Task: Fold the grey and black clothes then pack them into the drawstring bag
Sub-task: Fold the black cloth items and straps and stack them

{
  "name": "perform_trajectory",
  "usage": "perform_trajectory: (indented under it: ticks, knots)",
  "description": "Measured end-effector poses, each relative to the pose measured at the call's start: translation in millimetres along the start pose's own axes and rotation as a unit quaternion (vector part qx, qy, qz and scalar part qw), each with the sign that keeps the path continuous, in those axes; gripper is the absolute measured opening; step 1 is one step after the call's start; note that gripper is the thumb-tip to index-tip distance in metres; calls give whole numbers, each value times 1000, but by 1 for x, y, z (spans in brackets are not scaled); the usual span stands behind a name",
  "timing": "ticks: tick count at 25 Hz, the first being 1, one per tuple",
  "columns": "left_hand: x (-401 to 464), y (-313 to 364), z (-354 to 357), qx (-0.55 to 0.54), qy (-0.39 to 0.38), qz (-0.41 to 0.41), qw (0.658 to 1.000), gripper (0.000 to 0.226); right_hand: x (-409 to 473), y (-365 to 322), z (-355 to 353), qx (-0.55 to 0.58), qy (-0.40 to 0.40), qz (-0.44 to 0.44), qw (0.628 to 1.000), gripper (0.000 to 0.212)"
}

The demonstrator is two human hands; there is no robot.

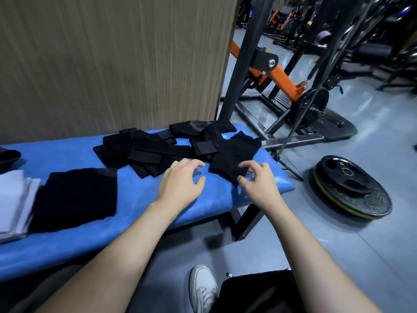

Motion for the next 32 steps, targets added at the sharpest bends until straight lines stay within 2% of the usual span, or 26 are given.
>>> perform_trajectory:
  ticks: [4,7,10,13,16,18,19,20,22,25,29,32]
  knots:
    - [6,0,24,-50,-50,2,998,43,3,7,4,-22,-38,65,997,45]
    - [8,2,31,-74,-73,3,995,47,3,8,10,-53,-80,81,992,52]
    - [8,7,33,-64,-96,-3,993,50,2,4,13,-82,-87,58,991,43]
    - [8,7,33,-123,-113,-42,985,48,-4,-2,10,-14,-84,68,994,27]
    - [6,-1,27,-268,-93,-114,952,37,-17,-11,7,90,-144,92,981,21]
    - [3,-8,18,-289,-64,-157,942,34,-27,-18,7,115,-204,83,969,22]
    - [1,-12,14,-278,-50,-170,944,32,-29,-18,8,119,-208,79,968,21]
    - [-1,-15,8,-261,-39,-175,949,28,-28,-17,6,120,-188,82,971,20]
    - [-5,-19,-2,-230,-32,-172,957,22,-19,-7,-1,100,-97,93,986,17]
    - [-11,-27,-14,-184,-51,-167,967,22,-8,6,-8,14,-3,104,994,15]
    - [-17,-38,-28,-136,-64,-161,975,23,-7,11,-2,-103,-23,118,987,36]
    - [-21,-47,-35,-119,-76,-159,977,22,-11,3,2,-65,-54,110,990,54]
Point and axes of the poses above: each hand's wrist, its own x-axis towards the middle knuckle, its own z-axis out of the palm, y = z × x, the point moved 4 cm from there along x, towards the middle knuckle
